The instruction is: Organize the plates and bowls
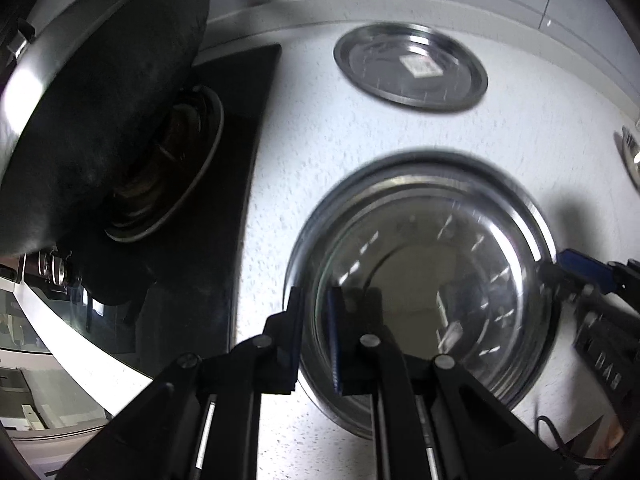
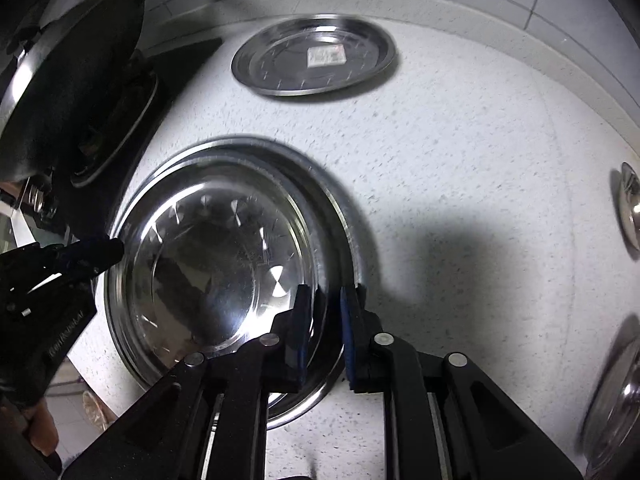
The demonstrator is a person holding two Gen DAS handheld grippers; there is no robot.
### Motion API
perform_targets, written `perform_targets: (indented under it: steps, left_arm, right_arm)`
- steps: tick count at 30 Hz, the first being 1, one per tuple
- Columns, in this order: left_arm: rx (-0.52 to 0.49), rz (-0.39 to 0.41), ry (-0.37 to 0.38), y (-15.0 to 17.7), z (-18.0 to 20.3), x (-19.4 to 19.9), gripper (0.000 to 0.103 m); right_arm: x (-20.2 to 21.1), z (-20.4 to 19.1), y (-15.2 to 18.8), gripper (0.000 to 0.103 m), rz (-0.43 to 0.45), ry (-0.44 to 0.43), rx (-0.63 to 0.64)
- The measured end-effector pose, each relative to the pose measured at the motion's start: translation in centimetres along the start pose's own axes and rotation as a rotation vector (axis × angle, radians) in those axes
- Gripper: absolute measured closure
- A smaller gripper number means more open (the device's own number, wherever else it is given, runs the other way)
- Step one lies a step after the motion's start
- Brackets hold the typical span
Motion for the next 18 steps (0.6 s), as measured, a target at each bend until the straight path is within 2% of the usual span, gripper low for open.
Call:
perform_targets:
  steps: [1, 2, 3, 5, 8, 14, 18]
  left_arm:
    - [0.007, 0.001, 0.009, -0.6, -0.1, 0.3, 0.09]
    - [0.015, 0.003, 0.025, -1.5, 0.0, 0.5, 0.089]
    - [0.024, 0.005, 0.041, -2.2, 0.1, 0.6, 0.09]
    - [0.05, 0.011, 0.086, -4.4, 0.4, 0.7, 0.088]
    - [0.053, 0.022, 0.127, -7.9, 0.8, 0.1, 0.082]
    - [0.075, 0.049, 0.087, -14.6, 1.0, -2.7, 0.081]
    - [0.086, 0.042, 0.059, -17.5, 1.2, -5.2, 0.081]
  right_arm:
    - [0.4, 0.2, -0.2, 0.061, 0.011, 0.006, -0.006]
    - [1.1, 0.6, -0.7, 0.039, 0.04, 0.008, -0.025]
    - [1.6, 1.0, -1.2, 0.029, 0.062, 0.008, -0.037]
    - [2.8, 2.2, -2.8, 0.026, 0.114, 0.014, -0.059]
    - [3.9, 5.0, -6.1, 0.008, 0.17, 0.05, -0.089]
    - [2.0, 10.1, -13.2, 0.008, 0.181, 0.143, -0.085]
    - [-0.5, 10.7, -16.4, 0.008, 0.154, 0.132, -0.091]
Point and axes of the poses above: each gripper's, at about its wrist camera, not at the fingertips, and x roughly against the way its jaws point, z to its right, y to its underside, the point moved 8 cm from there along -x, roughly the way its jaws point, and after that the axes turned 9 degrees about z, right-handed, at the moved point
